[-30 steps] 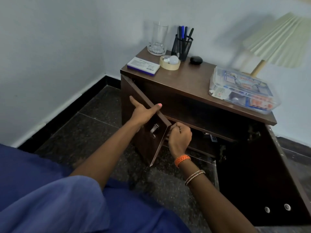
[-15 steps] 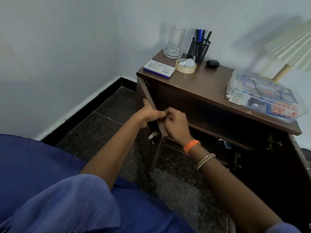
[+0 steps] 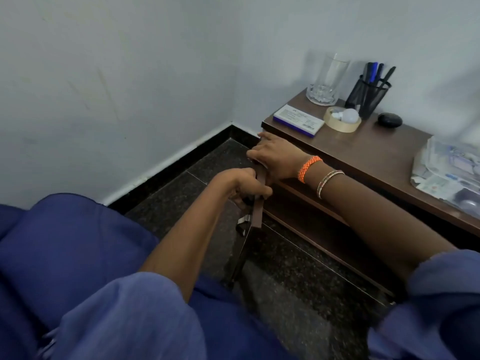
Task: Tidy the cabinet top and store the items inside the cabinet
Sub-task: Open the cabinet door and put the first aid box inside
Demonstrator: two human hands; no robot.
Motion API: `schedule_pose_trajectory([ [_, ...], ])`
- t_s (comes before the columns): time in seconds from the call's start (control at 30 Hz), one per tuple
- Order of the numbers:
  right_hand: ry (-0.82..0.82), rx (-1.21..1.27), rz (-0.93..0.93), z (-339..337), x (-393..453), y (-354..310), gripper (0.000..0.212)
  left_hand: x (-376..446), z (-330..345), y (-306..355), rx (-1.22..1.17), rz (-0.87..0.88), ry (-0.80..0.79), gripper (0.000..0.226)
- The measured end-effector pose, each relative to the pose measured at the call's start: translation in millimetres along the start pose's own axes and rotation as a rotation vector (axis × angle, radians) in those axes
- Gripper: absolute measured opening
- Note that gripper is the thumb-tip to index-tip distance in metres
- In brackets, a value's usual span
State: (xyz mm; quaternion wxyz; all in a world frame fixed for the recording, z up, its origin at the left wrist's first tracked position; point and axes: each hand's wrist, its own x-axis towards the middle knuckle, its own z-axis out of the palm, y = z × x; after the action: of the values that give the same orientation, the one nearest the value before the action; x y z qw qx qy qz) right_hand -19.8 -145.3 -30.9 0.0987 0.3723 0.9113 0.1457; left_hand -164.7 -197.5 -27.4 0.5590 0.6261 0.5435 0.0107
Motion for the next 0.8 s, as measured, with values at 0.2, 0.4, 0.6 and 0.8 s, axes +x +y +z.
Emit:
schedule_pose_trajectory([
  [0.2,0.006,-0.088,0.013,-10.2,18.7,-10.6,0.043,-6.3,-26.9,-11.3,0.097,0.01,0.033,0.016],
  [0.4,-0.043,-0.104,0.123,-23.4,46.3,-23.3,0.057,-12.1,-52.7,-27.1,0.233,0.032,0.235,0.008],
  [0.6,-0.129,-0.075,0.245,-34.2,77.4,-29.8,0.073,-7.2,-60.2,-50.1,0.493,0.023,0.623,0.016],
  [0.8,-0.148,-0.129,0.258,-31.3,86.2,-29.6,0.07,4.9,-54.8,-52.8,0.59,0.084,0.75,0.025],
])
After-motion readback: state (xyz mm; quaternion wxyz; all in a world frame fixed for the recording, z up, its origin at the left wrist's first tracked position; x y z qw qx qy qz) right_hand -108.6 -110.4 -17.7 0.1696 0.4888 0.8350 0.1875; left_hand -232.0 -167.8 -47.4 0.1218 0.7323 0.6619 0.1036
